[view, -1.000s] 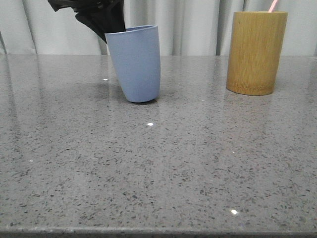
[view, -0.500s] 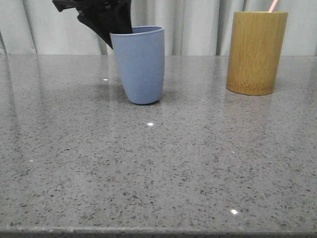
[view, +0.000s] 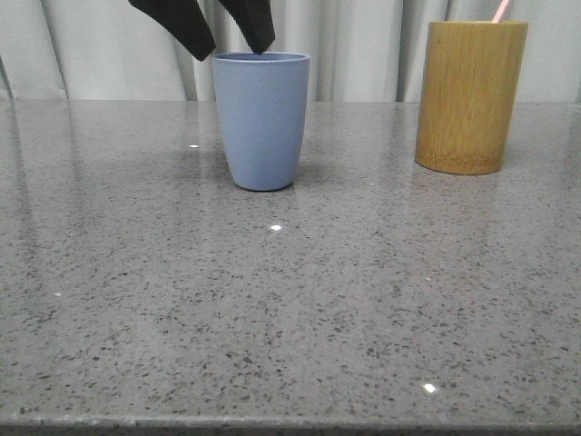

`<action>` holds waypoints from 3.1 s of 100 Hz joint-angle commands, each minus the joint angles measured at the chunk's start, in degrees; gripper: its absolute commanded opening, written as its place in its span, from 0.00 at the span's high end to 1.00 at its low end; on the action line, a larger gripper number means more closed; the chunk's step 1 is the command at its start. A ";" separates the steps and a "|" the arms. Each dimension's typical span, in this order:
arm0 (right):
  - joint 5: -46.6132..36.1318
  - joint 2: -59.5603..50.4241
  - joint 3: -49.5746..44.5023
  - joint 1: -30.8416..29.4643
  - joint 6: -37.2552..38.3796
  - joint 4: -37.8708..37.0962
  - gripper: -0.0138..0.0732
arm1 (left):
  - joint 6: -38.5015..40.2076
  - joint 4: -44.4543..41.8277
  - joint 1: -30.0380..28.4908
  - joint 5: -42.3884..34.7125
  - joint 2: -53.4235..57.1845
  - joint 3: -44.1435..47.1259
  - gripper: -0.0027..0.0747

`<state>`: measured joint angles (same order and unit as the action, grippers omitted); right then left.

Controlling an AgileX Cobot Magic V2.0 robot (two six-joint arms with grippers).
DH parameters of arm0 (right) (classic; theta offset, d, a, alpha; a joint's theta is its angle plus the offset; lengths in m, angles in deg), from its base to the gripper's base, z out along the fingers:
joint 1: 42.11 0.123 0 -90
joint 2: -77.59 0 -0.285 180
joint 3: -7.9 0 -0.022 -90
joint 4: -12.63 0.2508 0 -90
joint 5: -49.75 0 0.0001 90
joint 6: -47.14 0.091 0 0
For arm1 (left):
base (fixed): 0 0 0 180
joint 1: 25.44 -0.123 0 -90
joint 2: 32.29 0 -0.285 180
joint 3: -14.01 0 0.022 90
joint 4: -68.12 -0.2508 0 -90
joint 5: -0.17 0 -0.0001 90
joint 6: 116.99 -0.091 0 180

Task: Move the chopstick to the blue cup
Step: 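Open the left gripper and raise it away from the cup, then move the right gripper above the pink stick in the bamboo cup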

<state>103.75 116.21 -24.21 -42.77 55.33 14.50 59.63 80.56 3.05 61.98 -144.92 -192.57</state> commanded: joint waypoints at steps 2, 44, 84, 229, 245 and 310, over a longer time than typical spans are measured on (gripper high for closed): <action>-4.01 0.79 1.94 -0.36 -0.31 -0.13 0.13 | 0.91 1.22 0.47 1.07 2.99 -2.63 0.37; -4.01 0.79 1.94 -0.36 -0.31 -0.13 0.13 | 2.76 -6.46 -0.69 -0.17 15.55 0.36 0.37; -5.53 0.79 1.94 -0.36 -0.31 -0.13 0.13 | 2.76 -7.09 -14.65 -7.48 40.75 28.02 0.37; -59.62 27.39 1.94 7.35 -0.99 6.04 0.13 | 3.39 -8.09 -18.58 -9.75 73.84 59.41 0.37; -64.37 32.71 2.50 7.50 -0.99 6.04 0.13 | 3.39 -8.09 -18.58 -9.75 73.84 59.41 0.37; -67.96 48.02 15.16 7.44 -0.99 6.04 0.13 | 3.39 -8.09 -18.58 -9.75 73.84 59.41 0.37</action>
<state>40.82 164.59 -12.32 -35.32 54.79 20.58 62.20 72.19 -15.37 56.04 -70.86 -131.69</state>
